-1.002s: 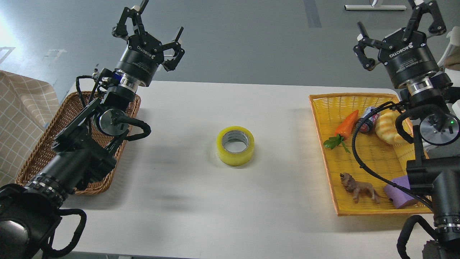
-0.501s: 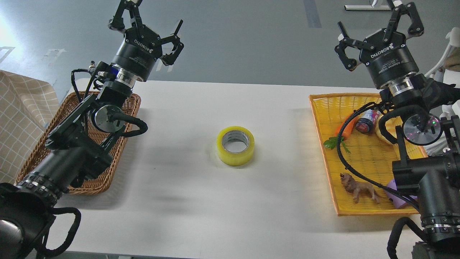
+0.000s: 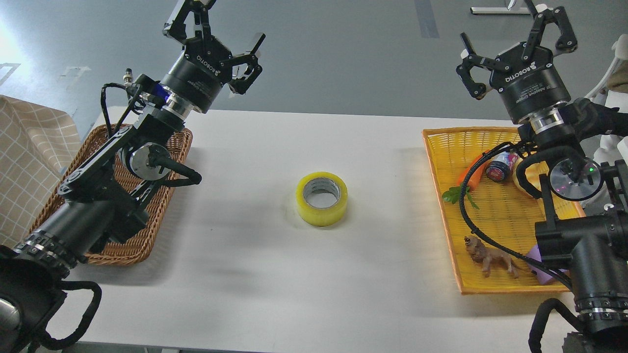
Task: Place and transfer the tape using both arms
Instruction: 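Swing the left gripper out over the table toward the tape roll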
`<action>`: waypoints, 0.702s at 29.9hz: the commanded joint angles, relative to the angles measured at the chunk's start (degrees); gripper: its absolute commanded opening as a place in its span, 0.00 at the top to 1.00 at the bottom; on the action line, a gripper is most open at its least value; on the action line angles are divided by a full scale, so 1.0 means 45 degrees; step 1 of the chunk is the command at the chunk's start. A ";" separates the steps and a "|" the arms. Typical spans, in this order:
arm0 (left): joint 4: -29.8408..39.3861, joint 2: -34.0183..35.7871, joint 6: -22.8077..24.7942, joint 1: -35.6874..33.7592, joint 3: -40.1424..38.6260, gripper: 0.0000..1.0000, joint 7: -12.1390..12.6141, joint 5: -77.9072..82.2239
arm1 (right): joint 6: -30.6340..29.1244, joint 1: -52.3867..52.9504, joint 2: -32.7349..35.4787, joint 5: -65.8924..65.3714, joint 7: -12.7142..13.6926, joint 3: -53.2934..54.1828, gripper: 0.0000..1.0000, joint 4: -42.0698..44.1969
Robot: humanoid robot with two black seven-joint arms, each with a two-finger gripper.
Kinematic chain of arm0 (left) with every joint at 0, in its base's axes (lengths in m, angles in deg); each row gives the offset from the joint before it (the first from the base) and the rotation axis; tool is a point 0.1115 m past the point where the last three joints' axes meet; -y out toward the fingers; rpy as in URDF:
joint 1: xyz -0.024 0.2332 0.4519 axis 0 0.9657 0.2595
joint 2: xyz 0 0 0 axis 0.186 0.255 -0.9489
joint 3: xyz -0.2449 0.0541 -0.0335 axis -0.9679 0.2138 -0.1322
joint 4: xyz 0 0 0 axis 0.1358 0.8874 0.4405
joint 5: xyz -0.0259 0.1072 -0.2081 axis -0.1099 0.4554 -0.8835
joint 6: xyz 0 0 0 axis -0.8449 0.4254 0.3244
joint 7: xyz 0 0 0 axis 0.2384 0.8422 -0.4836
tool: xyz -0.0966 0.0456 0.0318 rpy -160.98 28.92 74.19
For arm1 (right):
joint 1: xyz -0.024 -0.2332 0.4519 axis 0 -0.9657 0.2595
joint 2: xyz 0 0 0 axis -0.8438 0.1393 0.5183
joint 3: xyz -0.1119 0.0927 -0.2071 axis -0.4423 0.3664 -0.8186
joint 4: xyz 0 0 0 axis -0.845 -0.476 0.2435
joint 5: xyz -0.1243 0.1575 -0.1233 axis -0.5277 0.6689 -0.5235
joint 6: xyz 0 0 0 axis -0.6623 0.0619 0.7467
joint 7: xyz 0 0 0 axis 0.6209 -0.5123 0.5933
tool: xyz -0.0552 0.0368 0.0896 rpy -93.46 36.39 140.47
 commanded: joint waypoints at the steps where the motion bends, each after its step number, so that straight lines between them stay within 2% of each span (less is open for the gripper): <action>1: 0.0693 0.0153 0.0000 -0.0150 0.0062 0.02 -0.0004 0.1112 | 0.0001 -0.0048 0.0000 0.0001 0.0001 -0.0002 0.03 -0.0007; 7: 0.1786 0.0251 0.0000 -0.0229 0.0043 0.02 -0.0043 0.4021 | 0.0001 -0.0068 0.0000 0.0001 0.0001 -0.0002 0.03 -0.0027; 10: 0.2373 0.0271 -0.0518 -0.0248 0.0062 0.02 -0.0004 0.5759 | 0.0001 -0.0068 0.0000 0.0001 0.0001 0.0017 0.03 -0.0007; 21: 0.2960 0.0173 -0.1241 -0.0209 0.0178 0.02 -0.0004 1.1950 | 0.0001 -0.0165 0.0000 0.0001 0.0001 0.0017 0.03 -0.0027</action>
